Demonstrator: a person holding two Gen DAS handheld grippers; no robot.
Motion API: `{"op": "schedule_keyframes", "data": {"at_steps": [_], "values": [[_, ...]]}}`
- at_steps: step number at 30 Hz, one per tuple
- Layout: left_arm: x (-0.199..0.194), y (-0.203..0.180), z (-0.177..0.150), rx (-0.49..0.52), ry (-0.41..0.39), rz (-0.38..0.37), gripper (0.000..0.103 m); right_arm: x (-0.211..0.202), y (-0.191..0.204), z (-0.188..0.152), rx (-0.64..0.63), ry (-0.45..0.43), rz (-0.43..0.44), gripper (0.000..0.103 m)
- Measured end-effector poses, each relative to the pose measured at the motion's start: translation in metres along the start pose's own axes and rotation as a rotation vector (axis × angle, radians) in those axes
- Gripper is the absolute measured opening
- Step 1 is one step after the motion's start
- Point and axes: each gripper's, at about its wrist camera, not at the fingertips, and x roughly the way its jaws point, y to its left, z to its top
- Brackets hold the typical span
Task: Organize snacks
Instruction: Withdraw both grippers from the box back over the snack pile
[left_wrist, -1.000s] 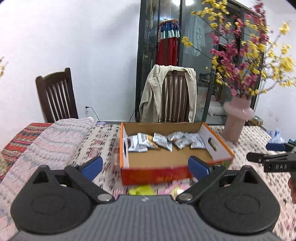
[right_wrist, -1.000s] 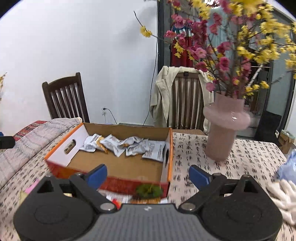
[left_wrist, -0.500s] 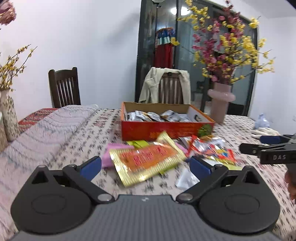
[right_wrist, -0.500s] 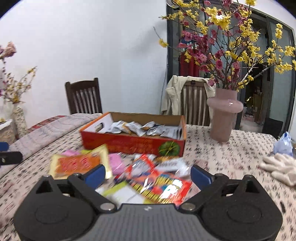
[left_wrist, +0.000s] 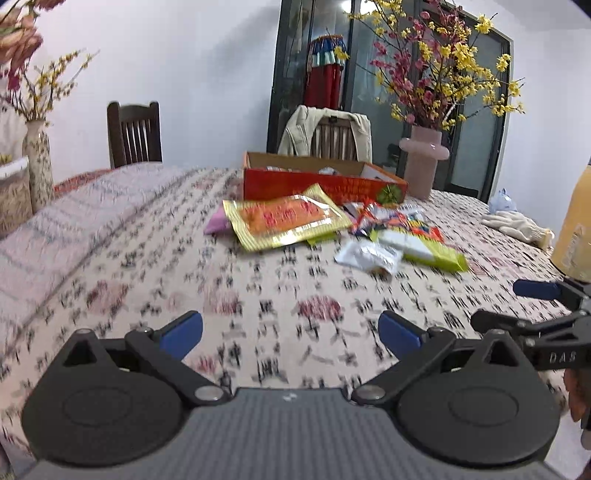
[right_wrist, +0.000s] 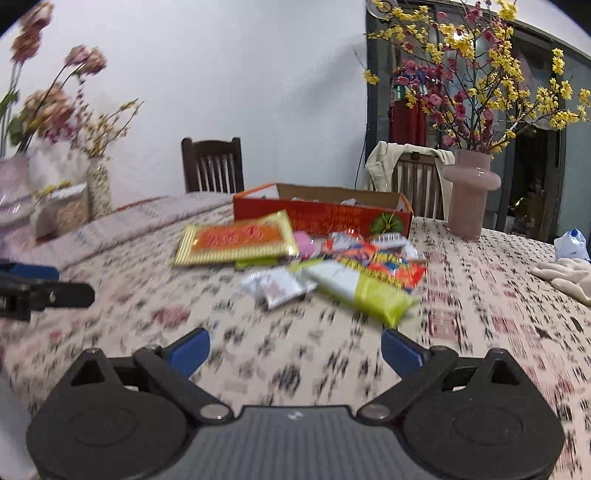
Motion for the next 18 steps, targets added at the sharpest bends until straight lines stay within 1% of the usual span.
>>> {"op": "schedule_keyframes", "data": {"at_steps": [4, 8, 12, 18], "values": [[-0.001, -0.010, -0.012, 0.009, 0.020, 0.005, 0.103, -0.017, 0.005, -0.023, -0.006, -0.003, 0.010, 0.100], [-0.002, -0.022, -0.019, 0.024, 0.033, -0.027, 0.103, -0.027, 0.004, -0.037, -0.020, 0.004, 0.011, 0.103], [0.002, -0.036, -0.020, 0.057, 0.045, -0.050, 0.103, -0.038, -0.004, -0.045, -0.004, -0.019, -0.019, 0.103], [0.017, -0.055, -0.014, 0.065, 0.081, -0.099, 0.103, -0.045, -0.022, -0.050, 0.045, -0.039, -0.043, 0.103]]}}
